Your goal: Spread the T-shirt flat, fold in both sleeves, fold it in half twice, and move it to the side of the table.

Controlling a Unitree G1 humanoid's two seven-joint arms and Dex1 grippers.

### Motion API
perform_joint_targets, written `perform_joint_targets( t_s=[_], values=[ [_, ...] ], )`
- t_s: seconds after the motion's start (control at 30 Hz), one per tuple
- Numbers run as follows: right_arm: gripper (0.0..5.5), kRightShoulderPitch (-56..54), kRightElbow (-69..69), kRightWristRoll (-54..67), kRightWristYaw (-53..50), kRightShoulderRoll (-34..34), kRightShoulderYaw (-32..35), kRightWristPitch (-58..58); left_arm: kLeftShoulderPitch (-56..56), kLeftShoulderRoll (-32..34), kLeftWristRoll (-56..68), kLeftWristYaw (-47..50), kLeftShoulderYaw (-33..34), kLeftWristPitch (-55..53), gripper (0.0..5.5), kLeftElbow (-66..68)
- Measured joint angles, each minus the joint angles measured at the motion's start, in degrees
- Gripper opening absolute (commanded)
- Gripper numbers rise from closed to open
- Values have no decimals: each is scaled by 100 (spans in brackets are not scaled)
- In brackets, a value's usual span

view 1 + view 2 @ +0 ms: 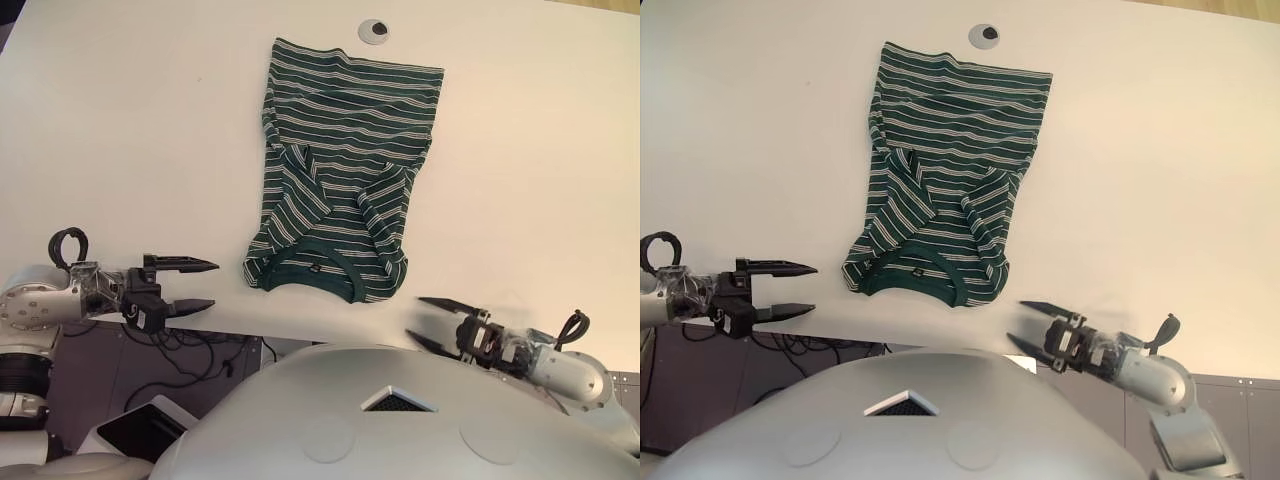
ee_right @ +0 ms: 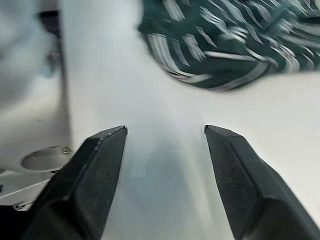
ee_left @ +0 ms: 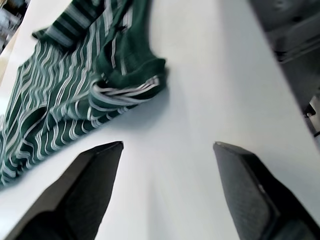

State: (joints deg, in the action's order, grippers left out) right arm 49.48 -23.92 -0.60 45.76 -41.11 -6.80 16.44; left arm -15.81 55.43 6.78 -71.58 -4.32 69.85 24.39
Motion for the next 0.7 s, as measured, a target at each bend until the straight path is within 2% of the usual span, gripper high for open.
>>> perform_joint_targets(
  t_s=[0.1,0.3,0.47,0.57,0.7],
  values=[
    [286,-454,-42,-365,-210,65,-228,-4,199,-155,-188,371,-244,49,336,-43],
    [286,-1544,-366,-819,-404,424,-616,-1071,715,-422,-444,925,-763,-162,336,-81],
    [286,-2105,-577,-1016,-359,457,-952,-1573,860,-563,-769,1201,-1126,-831,255,-797],
    [224,-2405,-375,-1060,-344,458,-1157,-1447,793,-502,-847,1214,-1346,-1145,191,-1232],
    [143,-2698,602,-1010,-434,447,-1241,-455,810,-360,-841,1196,-1459,-1426,117,-1440]
  ],
)
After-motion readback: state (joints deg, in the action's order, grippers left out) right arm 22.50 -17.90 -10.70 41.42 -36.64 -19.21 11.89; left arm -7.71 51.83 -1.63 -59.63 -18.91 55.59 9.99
